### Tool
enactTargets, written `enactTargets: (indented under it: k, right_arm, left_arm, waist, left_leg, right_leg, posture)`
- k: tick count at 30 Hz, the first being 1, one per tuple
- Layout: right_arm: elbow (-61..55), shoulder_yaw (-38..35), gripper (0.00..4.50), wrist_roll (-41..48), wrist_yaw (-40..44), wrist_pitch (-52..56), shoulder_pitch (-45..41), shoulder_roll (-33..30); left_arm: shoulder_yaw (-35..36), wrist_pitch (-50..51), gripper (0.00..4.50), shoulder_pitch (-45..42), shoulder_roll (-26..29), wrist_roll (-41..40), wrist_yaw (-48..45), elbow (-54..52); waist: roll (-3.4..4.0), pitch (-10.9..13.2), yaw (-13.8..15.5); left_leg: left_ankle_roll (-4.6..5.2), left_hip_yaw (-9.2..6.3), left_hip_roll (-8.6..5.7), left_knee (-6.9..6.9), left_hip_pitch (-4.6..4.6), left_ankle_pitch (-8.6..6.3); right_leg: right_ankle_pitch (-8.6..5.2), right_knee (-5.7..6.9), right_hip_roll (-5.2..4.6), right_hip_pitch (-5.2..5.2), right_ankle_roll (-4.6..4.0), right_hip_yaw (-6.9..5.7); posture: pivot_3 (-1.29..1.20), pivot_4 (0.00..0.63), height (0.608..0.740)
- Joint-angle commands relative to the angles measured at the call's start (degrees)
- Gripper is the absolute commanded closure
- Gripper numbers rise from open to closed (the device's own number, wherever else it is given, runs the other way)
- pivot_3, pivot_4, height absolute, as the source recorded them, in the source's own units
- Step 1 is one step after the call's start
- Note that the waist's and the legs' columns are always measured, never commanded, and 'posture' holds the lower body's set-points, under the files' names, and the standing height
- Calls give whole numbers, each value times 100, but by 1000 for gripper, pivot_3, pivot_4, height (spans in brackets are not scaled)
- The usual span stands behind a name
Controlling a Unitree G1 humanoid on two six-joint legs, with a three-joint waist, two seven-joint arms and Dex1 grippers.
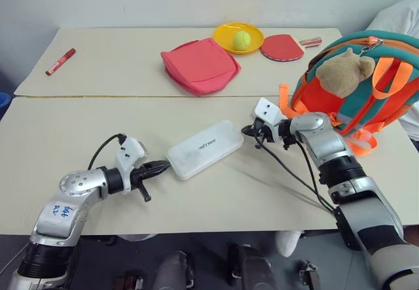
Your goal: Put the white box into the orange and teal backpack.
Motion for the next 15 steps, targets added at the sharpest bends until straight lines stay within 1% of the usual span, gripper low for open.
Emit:
enactTargets:
  k: [1,8,15]
  right_arm:
    - [-767,-218,4500,267,314,238,313,-200]
    - [-2536,-342,4500,707,671,1153,1265,-537]
    - [-4229,-689,4500,1115,597,2131,2397,-1143]
  left_arm:
    - [-5,-98,4459,-68,41,74,-65,18]
    - [31,-222,4459,-178,-161,6,-94,42]
    - [5,-126,4459,-34,-98,-6,-257,-115]
  waist:
    - [0,0,7]
    - [0,0,17]
    - [0,0,32]
  left_leg:
    - [0,0,0,0,0,0]
    - [-1,-2,-1,2,1,-1]
    - [-4,-6,-1,2,0,-3]
  right_leg:
    - [0,0,-1,0,0,0]
    - [0,2,-5,0,0,0]
    - [0,-3,-5,2,0,-2]
  posture:
    - [0,150,740]
    - [0,150,740]
    - [0,150,740]
